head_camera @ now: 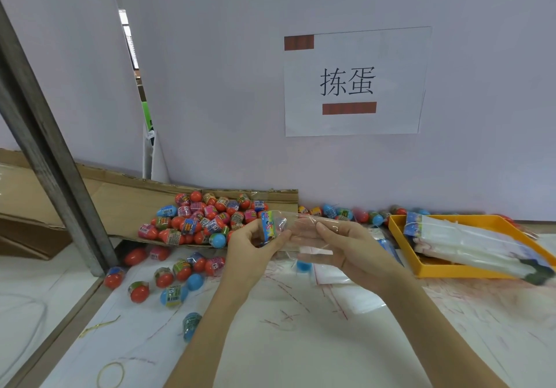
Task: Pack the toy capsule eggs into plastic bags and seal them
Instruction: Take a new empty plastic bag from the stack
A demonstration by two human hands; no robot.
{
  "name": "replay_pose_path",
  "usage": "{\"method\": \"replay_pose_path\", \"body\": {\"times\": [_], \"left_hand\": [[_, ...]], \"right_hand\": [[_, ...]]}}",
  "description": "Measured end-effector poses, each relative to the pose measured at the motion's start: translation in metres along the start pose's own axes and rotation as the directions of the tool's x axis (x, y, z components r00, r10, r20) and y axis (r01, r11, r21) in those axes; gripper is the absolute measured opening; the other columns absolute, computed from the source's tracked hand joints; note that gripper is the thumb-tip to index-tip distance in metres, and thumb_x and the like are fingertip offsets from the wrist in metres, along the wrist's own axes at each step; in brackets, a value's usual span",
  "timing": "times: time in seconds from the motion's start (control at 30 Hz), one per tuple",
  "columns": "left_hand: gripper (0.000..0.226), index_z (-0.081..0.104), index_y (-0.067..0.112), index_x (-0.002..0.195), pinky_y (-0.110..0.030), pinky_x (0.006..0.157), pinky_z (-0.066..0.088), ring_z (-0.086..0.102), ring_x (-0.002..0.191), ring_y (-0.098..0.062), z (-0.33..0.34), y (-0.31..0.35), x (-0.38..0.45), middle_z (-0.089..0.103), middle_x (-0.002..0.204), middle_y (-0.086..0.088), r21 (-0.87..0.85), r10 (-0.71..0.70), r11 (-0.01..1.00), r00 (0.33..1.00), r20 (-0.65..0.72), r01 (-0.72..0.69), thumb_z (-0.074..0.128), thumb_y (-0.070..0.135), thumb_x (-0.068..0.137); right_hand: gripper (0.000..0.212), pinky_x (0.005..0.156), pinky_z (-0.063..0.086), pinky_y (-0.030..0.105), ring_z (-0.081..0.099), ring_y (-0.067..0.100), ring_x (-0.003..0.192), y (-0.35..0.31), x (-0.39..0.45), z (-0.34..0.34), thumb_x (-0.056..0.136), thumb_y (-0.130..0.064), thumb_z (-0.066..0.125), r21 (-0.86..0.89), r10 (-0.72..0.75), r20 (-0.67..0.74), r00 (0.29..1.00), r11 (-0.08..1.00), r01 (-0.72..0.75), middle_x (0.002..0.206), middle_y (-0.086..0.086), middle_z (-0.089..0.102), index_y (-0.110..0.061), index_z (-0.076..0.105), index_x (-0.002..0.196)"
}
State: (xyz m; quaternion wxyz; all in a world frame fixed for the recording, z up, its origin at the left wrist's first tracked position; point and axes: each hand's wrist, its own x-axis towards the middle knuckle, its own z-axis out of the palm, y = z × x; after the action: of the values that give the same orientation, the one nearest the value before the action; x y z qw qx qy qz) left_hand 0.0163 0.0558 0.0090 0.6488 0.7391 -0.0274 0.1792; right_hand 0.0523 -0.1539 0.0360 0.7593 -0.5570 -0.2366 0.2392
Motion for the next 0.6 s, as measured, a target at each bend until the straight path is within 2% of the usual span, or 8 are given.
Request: {"method": "replay_pose_path", "body": {"times": [0.13, 0.2, 0.23, 0.3, 0.37, 0.47, 0.53, 0.6], "left_hand": [[0.037, 0.068, 0.043, 0.113, -0.020, 0.079, 0.059, 0.072, 0.096, -0.006, 0.000, -0.004, 0.001, 0.076, 0.103, 0.017, 0.107, 0.038, 0.993, 0.999, 0.023, -0.040, 0.080, 0.056, 0.081], [0.060, 0.053, 0.048, 0.133, -0.010, 0.091, 0.050, 0.059, 0.116, 0.005, 0.002, -0.006, -0.001, 0.063, 0.123, 0.028, 0.268, 0.154, 0.952, 0.988, 0.003, -0.149, 0.085, 0.048, 0.083], [0.073, 0.046, 0.044, 0.144, -0.006, 0.100, 0.042, 0.050, 0.127, 0.007, 0.003, -0.008, -0.002, 0.053, 0.135, 0.028, 0.369, 0.242, 0.901, 0.970, 0.004, -0.227, 0.087, 0.044, 0.083], [0.084, 0.042, 0.033, 0.155, -0.013, 0.116, 0.027, 0.035, 0.142, 0.003, 0.004, -0.009, -0.002, 0.044, 0.151, 0.018, 0.581, 0.437, 0.707, 0.895, 0.088, -0.402, 0.085, 0.046, 0.084], [0.077, 0.048, 0.026, 0.153, -0.027, 0.121, 0.025, 0.040, 0.144, -0.007, 0.006, -0.007, -0.003, 0.050, 0.151, 0.012, 0.674, 0.549, 0.507, 0.804, 0.228, -0.537, 0.080, 0.047, 0.086], [0.057, 0.066, 0.017, 0.137, -0.037, 0.108, 0.045, 0.061, 0.122, -0.015, 0.010, -0.008, -0.007, 0.070, 0.127, 0.004, 0.664, 0.608, 0.372, 0.711, 0.354, -0.648, 0.085, 0.024, 0.084], [0.048, 0.072, 0.012, 0.126, -0.037, 0.090, 0.059, 0.070, 0.101, -0.018, 0.008, -0.009, -0.009, 0.077, 0.110, 0.000, 0.635, 0.605, 0.422, 0.723, 0.335, -0.647, 0.087, 0.007, 0.080], [0.038, 0.075, 0.010, 0.120, -0.038, 0.079, 0.063, 0.074, 0.093, -0.020, 0.003, -0.007, -0.008, 0.078, 0.104, -0.002, 0.628, 0.586, 0.470, 0.752, 0.303, -0.620, 0.084, 0.001, 0.083]], "right_hand": [[0.031, 0.096, 0.058, 0.038, 0.065, 0.027, 0.127, 0.002, 0.001, 0.002, 0.108, -0.029, 0.050, -0.074, -0.038, -0.056, 0.998, 0.997, 0.034, 0.135, 0.005, 0.069, -0.026, 0.072, 0.130], [0.032, 0.109, 0.051, 0.045, 0.064, 0.021, 0.127, 0.005, 0.002, 0.002, 0.109, -0.027, 0.049, -0.198, -0.095, -0.119, 0.988, 0.978, 0.070, 0.134, -0.001, 0.070, -0.028, 0.072, 0.131], [0.031, 0.114, 0.046, 0.046, 0.064, 0.016, 0.127, 0.007, 0.002, 0.003, 0.109, -0.027, 0.049, -0.299, -0.129, -0.154, 0.980, 0.951, 0.078, 0.132, -0.005, 0.071, -0.031, 0.072, 0.129], [0.032, 0.116, 0.041, 0.039, 0.063, 0.003, 0.124, 0.007, 0.000, 0.009, 0.109, -0.026, 0.050, -0.530, -0.203, -0.134, 0.970, 0.842, 0.103, 0.126, -0.017, 0.072, -0.044, 0.072, 0.124], [0.031, 0.109, 0.044, 0.025, 0.064, -0.003, 0.117, 0.010, -0.001, 0.018, 0.108, -0.024, 0.053, -0.704, -0.269, -0.037, 0.963, 0.691, 0.166, 0.119, -0.024, 0.073, -0.045, 0.073, 0.121], [0.023, 0.092, 0.053, 0.022, 0.070, 0.003, 0.102, 0.020, 0.002, 0.026, 0.105, -0.019, 0.058, -0.823, -0.318, 0.045, 0.947, 0.526, 0.216, 0.104, -0.016, 0.078, -0.024, 0.080, 0.111], [0.023, 0.083, 0.053, 0.022, 0.070, 0.006, 0.093, 0.023, 0.004, 0.027, 0.104, -0.020, 0.058, -0.851, -0.325, 0.082, 0.942, 0.469, 0.236, 0.097, -0.012, 0.078, -0.021, 0.081, 0.105], [0.023, 0.081, 0.053, 0.022, 0.071, 0.008, 0.090, 0.021, 0.004, 0.028, 0.105, -0.024, 0.057, -0.856, -0.339, 0.105, 0.935, 0.448, 0.259, 0.097, -0.013, 0.077, -0.025, 0.080, 0.108]]}}
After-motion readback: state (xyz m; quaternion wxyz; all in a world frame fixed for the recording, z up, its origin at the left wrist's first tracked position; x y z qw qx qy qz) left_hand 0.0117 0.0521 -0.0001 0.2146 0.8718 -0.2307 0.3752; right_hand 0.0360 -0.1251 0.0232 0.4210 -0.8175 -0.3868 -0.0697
